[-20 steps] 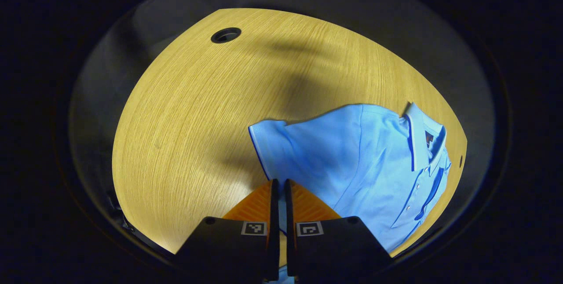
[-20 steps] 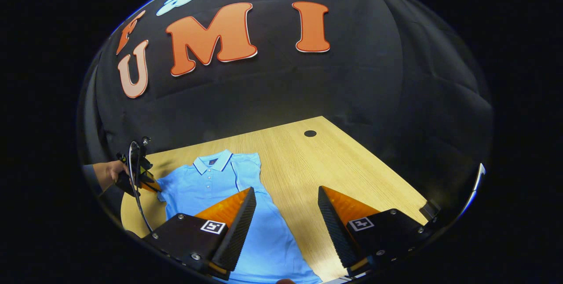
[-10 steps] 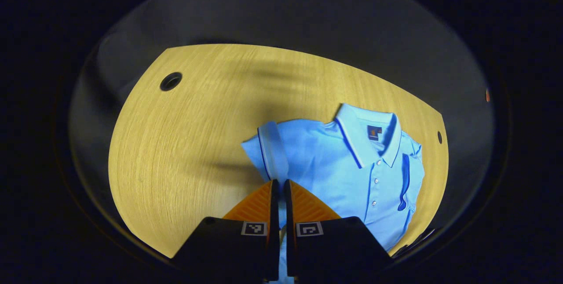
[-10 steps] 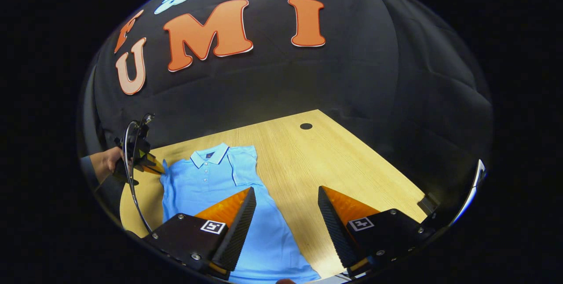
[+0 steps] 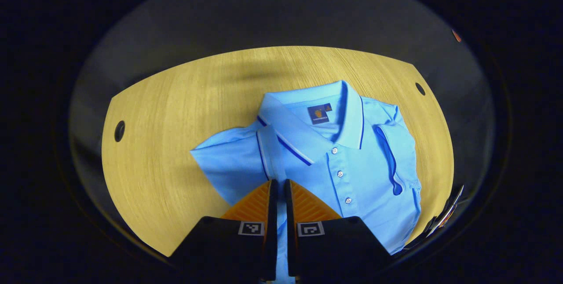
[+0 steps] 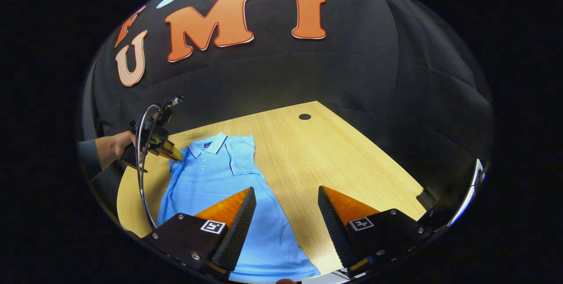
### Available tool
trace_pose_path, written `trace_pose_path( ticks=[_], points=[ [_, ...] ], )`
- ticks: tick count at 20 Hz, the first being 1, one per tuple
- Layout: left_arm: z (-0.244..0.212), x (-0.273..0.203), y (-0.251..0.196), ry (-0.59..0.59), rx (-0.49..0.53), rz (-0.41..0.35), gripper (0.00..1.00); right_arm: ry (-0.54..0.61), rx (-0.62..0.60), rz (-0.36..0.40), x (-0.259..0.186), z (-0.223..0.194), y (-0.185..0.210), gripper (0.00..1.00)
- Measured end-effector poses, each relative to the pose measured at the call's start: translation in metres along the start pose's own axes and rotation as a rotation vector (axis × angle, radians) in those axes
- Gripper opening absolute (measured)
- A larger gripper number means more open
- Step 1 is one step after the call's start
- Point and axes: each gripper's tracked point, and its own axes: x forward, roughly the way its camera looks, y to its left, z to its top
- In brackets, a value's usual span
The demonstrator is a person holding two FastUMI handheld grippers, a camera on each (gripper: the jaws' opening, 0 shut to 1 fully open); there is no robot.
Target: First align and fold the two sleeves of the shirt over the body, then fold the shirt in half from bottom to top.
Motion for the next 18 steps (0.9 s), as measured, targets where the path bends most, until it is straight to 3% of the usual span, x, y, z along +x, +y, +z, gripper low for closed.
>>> trace_pose_path(
  ticks=[3, 5, 6, 9, 10, 18],
  points=[
    [-0.001, 0.006, -0.028, -0.002, 0.007, -0.103, 0.27, 0.003, -0.001, -0.016, -0.002, 0.000, -0.003, 0.86],
    [-0.003, 0.003, -0.038, -0.022, 0.022, -0.143, 0.55, 0.006, 0.001, -0.021, -0.003, 0.000, -0.003, 0.86],
    [-0.005, -0.001, -0.040, -0.028, 0.028, -0.153, 0.79, 0.012, 0.003, -0.023, -0.004, -0.001, -0.002, 0.86],
    [-0.017, -0.013, -0.034, -0.051, 0.044, -0.132, 0.96, 0.021, -0.007, -0.017, -0.004, -0.003, 0.000, 0.86],
    [-0.022, -0.019, -0.031, -0.063, 0.047, -0.116, 1.00, 0.022, -0.013, -0.009, -0.006, -0.003, 0.000, 0.87],
    [-0.091, -0.095, -0.018, -0.162, -0.067, -0.046, 1.00, 0.082, -0.123, 0.125, -0.007, -0.016, 0.005, 0.90]
  ],
)
